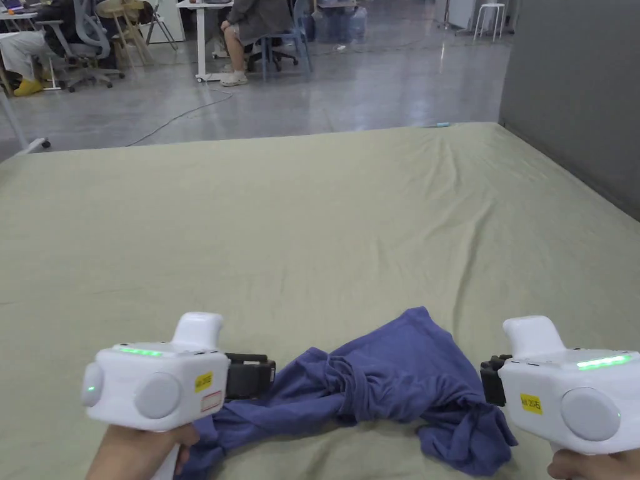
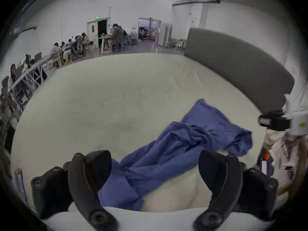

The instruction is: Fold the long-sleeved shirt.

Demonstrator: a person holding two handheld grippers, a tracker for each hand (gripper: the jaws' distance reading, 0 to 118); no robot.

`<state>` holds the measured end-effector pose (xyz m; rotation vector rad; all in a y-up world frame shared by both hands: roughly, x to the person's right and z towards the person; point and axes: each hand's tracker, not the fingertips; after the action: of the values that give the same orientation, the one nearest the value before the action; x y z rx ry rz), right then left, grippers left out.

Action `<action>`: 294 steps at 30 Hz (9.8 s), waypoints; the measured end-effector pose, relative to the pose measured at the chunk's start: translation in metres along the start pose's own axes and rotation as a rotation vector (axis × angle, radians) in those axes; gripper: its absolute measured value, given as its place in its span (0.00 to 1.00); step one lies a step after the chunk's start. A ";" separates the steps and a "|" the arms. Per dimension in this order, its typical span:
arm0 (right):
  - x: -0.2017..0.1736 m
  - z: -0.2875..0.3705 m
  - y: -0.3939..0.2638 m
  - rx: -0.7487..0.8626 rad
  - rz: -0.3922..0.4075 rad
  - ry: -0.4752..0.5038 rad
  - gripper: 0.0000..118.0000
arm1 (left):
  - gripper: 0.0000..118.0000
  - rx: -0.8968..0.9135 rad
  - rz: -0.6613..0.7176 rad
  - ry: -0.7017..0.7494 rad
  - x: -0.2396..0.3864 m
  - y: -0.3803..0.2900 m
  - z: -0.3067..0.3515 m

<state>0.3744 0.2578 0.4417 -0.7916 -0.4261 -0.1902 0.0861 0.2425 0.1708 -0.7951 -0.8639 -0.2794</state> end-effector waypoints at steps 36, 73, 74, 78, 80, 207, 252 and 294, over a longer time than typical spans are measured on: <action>-0.007 -0.209 0.159 -0.331 0.100 0.092 0.00 | 0.04 0.034 0.034 -0.070 -0.010 0.040 -0.043; 0.027 -0.130 0.271 0.144 -0.043 -0.024 0.00 | 0.04 0.279 0.128 0.107 -0.057 0.197 -0.032; 0.028 -0.138 0.255 0.121 -0.058 -0.030 0.00 | 0.04 0.262 0.145 0.090 -0.067 0.188 -0.041; 0.032 -0.130 0.207 0.137 -0.098 0.019 0.00 | 0.04 0.278 0.114 0.079 -0.070 0.152 -0.027; 0.029 -0.107 0.172 0.149 -0.118 0.025 0.00 | 0.04 0.301 0.056 0.062 -0.061 0.124 -0.006; 0.087 -0.069 0.118 -0.063 -0.004 0.091 0.04 | 0.09 0.089 0.078 0.140 -0.086 0.071 0.062; 0.058 -0.035 -0.056 -0.392 0.054 -0.052 0.77 | 0.00 0.032 0.051 0.021 -0.013 -0.024 0.074; 0.061 0.027 0.083 -0.068 0.136 0.066 0.00 | 0.00 0.038 -0.058 0.050 -0.024 0.189 -0.020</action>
<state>0.4475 0.3338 0.4316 -0.8761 -0.3034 -0.1037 0.1807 0.3558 0.0481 -0.7260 -0.8433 -0.3320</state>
